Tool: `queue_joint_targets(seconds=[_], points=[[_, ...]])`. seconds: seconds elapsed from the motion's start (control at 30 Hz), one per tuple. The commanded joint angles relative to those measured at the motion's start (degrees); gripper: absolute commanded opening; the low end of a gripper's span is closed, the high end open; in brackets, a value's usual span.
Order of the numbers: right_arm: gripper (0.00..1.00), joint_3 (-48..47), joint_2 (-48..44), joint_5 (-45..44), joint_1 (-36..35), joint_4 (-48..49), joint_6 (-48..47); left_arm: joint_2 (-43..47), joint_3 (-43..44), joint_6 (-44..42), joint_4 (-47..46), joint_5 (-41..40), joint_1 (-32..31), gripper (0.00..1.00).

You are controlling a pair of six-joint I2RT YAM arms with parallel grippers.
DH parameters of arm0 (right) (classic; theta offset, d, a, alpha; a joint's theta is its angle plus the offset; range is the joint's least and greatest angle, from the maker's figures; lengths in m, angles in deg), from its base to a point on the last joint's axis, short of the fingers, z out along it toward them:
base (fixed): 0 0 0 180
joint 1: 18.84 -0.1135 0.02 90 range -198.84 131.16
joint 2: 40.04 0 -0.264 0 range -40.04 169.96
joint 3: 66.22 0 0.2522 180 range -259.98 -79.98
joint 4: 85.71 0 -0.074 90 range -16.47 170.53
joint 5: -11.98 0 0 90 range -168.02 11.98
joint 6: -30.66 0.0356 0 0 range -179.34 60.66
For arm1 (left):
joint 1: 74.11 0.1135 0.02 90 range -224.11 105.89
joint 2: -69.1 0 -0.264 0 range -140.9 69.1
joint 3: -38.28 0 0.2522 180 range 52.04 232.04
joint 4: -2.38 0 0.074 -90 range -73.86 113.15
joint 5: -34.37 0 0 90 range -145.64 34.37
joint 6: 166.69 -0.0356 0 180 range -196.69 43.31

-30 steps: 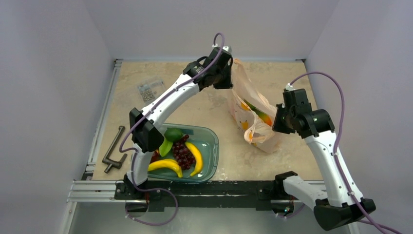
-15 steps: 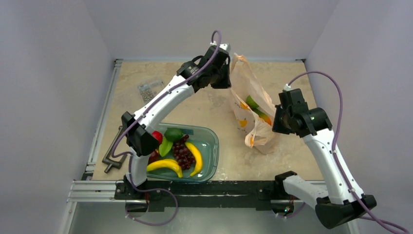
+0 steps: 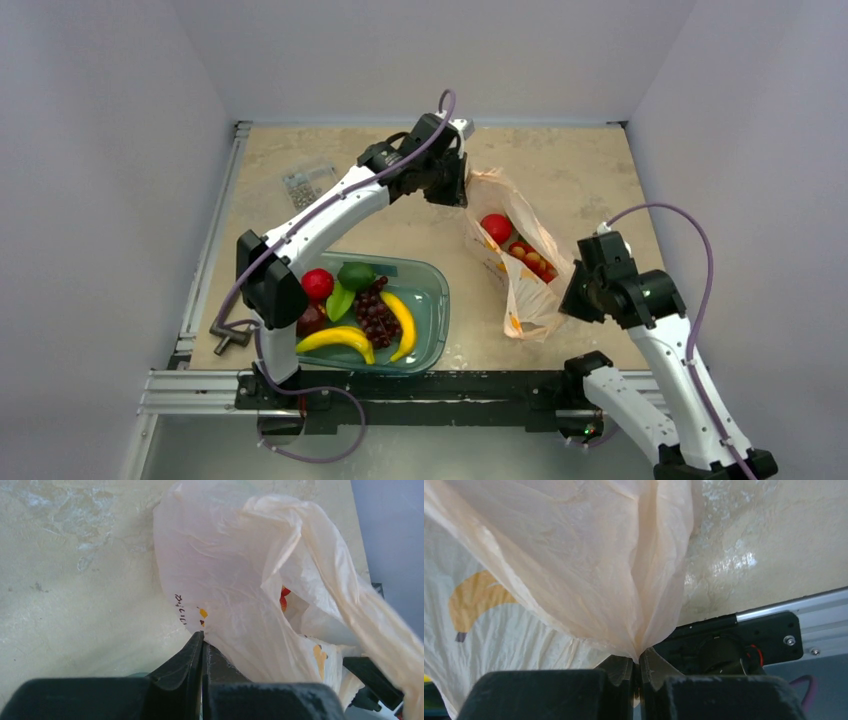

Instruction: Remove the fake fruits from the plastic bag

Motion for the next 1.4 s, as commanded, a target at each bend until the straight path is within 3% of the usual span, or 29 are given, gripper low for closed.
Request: queue_joint_targets(seconds=[0.0, 0.13, 0.2, 0.27, 0.33, 0.43, 0.6, 0.8, 0.93, 1.13, 1.37], points=[[0.0, 7.69, -2.63, 0.4, -0.1, 4.07, 7.95, 3.99, -2.47, -4.71, -3.16, 3.42, 1.68, 0.0], [0.0, 10.17, -7.19, -8.25, -0.1, 8.15, 9.89, 3.86, -2.77, -5.54, -1.04, 7.12, 2.86, 0.0], [0.0, 10.54, -7.15, -5.73, -0.1, 11.16, 8.45, 3.48, -1.81, -7.49, -0.05, 7.39, 2.92, 0.0], [0.07, 10.97, -5.34, -3.43, -0.09, 13.97, 6.01, 2.56, 0.03, -9.0, 1.27, 6.77, 2.92, 0.0], [0.26, 8.5, -3.59, -2.04, -0.1, 14.76, 1.57, 1.09, 3.17, -9.96, 5.29, 6.66, 3.01, 0.0], [0.61, 1.24, -5.22, -2.79, -0.11, 13.72, -2.33, 2.91, 1.74, -9.24, 7.58, 9.55, 2.89, 0.33], [0.97, -6.76, -7.16, 0.26, -0.18, 17.21, -7.19, 15.4, -11.58, -5.25, -1.03, 9.59, 2.83, 0.6], [0.99, -12.61, 3.78, 1.68, -0.19, 20.78, -16.7, 23.88, -22.23, 0.7, -7.85, 13.12, 2.56, 0.67], [0.99, -13.62, 10.34, 2.61, -0.19, 23.5, -21.78, 24.52, -25.77, 3.58, -12.15, 12.42, -0.45, 0.68], [0.99, -12.34, 15.92, 1.08, -0.14, 26.73, -23.42, 16.51, -22.54, 5.86, -13.63, 8.65, -5.74, 0.76], [0.96, -8.29, 18.18, -0.23, -0.12, 32.56, -23.03, 8.88, -21.42, 8.5, -19.11, 5.84, -9.48, 0.73]])
